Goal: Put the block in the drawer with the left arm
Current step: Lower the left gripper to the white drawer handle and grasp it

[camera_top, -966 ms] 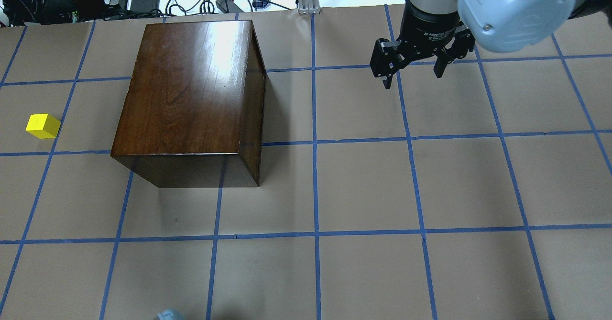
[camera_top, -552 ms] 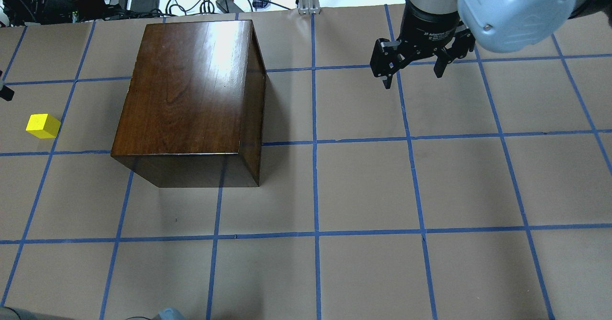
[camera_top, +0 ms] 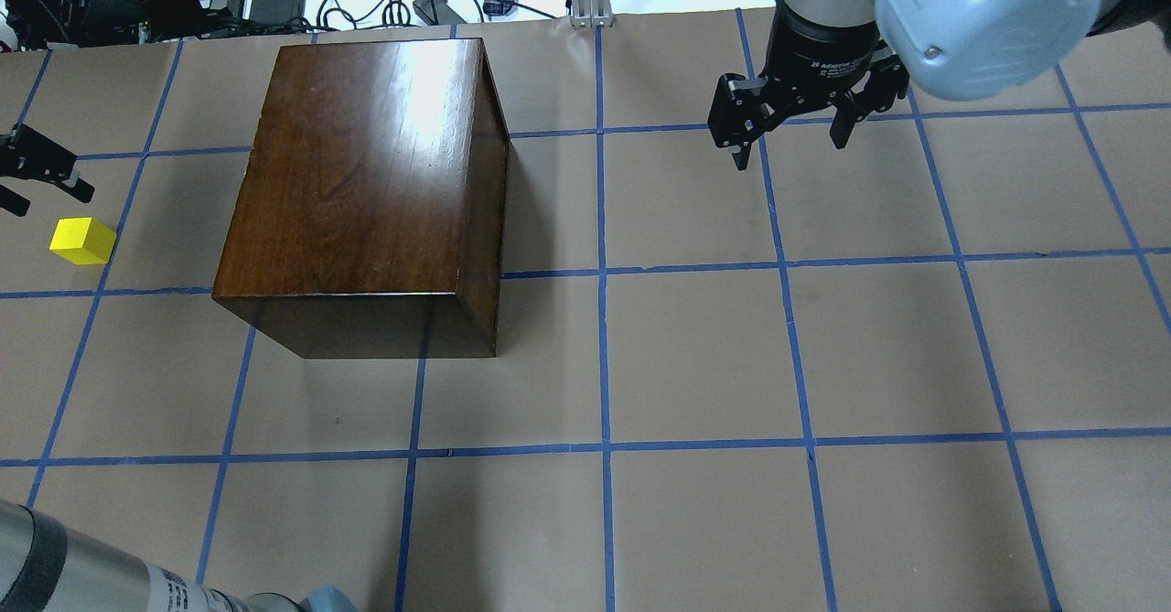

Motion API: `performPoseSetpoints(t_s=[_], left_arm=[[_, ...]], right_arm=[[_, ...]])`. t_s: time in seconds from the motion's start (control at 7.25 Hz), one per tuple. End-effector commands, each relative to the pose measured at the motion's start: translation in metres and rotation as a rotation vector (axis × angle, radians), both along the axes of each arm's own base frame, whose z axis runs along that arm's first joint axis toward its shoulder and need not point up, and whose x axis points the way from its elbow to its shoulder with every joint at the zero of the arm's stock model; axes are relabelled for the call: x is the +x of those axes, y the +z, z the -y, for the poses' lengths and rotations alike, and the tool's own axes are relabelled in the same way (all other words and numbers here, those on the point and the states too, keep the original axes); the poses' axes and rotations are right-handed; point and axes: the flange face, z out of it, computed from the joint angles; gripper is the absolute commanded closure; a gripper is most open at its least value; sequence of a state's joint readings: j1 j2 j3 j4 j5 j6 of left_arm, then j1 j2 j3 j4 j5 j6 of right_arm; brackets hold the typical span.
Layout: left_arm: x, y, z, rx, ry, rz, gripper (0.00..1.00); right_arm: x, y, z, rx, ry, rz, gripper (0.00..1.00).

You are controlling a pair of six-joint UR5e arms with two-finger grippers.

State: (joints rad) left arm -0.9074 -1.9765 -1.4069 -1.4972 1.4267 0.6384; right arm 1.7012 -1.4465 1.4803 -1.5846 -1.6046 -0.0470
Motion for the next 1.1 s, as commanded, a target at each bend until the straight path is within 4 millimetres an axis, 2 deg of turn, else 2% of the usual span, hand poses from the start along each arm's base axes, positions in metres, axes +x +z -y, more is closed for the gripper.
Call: performPoseSetpoints(t_s=[0.0, 0.14, 0.28, 0.55, 0.69, 0.83, 0.97], left_arm=[[-0.013, -0.025, 0.015, -0.069, -0.058, -0.148, 0.0], [-0.022, -0.032, 0.021, -0.125, -0.135, -0.21, 0.0], [-0.03, -0.041, 0.026, -0.17, -0.115, -0.297, 0.0], [-0.06, -0.05, 0.035, -0.159, -0.134, -0.336, 0.0], [-0.084, -0.053, 0.042, -0.134, -0.137, -0.341, 0.0], [-0.098, -0.055, 0.045, -0.122, -0.142, -0.345, 0.0], [-0.107, -0.068, 0.044, -0.105, -0.146, -0.357, 0.0]], right_arm=[[0.0, 0.0, 0.0, 0.0, 0.001, 0.0, 0.0], [0.0, 0.0, 0.0, 0.0, 0.001, 0.0, 0.0], [0.0, 0.0, 0.0, 0.0, -0.001, 0.002, 0.0], [0.0, 0.0, 0.0, 0.0, 0.001, 0.0, 0.0], [0.0, 0.0, 0.0, 0.0, -0.001, 0.0, 0.0], [0.0, 0.0, 0.0, 0.0, 0.001, 0.0, 0.0], [0.0, 0.0, 0.0, 0.0, 0.001, 0.0, 0.0]])
